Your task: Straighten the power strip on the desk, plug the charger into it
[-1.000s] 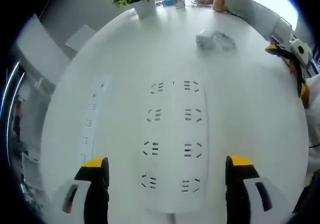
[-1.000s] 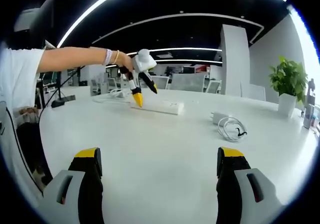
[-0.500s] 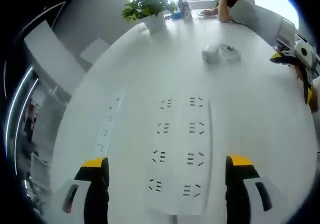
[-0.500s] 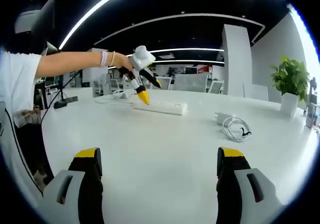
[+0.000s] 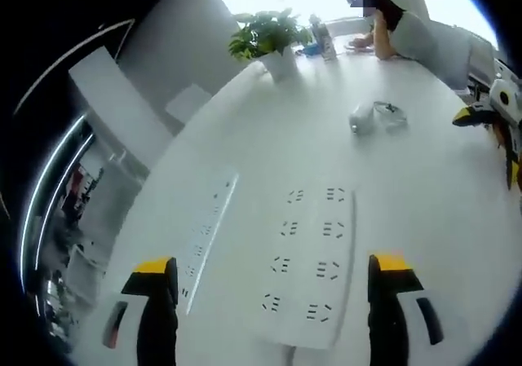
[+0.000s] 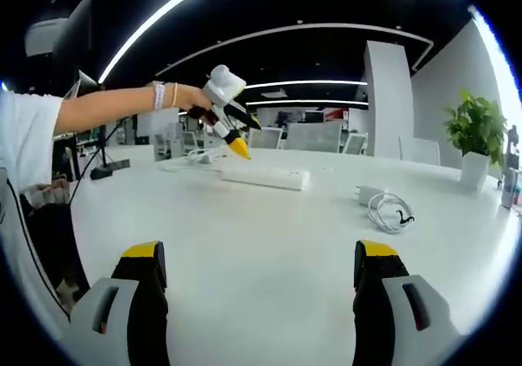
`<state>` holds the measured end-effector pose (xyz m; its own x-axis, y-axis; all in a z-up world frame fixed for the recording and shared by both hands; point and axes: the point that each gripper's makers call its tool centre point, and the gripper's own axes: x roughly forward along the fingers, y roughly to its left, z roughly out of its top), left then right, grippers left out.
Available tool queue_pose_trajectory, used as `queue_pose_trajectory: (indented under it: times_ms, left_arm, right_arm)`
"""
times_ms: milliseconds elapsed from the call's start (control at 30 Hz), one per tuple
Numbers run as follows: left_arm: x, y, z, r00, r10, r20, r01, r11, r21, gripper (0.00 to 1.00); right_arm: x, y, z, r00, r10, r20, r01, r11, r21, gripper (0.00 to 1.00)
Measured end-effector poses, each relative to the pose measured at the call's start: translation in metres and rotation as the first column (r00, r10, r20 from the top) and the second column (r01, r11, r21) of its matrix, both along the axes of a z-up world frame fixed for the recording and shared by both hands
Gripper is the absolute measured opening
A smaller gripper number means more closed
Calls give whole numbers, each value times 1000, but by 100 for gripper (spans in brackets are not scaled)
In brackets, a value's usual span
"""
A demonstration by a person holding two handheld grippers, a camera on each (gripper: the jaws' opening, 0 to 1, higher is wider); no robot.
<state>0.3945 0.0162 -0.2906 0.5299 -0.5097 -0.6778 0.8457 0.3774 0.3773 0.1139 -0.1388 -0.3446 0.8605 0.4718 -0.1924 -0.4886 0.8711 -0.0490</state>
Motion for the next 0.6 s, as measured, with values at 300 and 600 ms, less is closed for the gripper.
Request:
queue_pose_trajectory:
  times_ms: [300, 600]
  left_arm:
    - [-4, 5, 11, 994, 69, 80, -60, 992, -110, 99]
    - [-17, 11, 15, 986, 110, 126, -84, 977, -195, 99]
  right_arm:
    - [-1, 1, 1, 1000, 6, 3, -6, 1000, 3, 95]
    - [-2, 3, 1, 1000, 14, 6, -14, 1000, 6, 95]
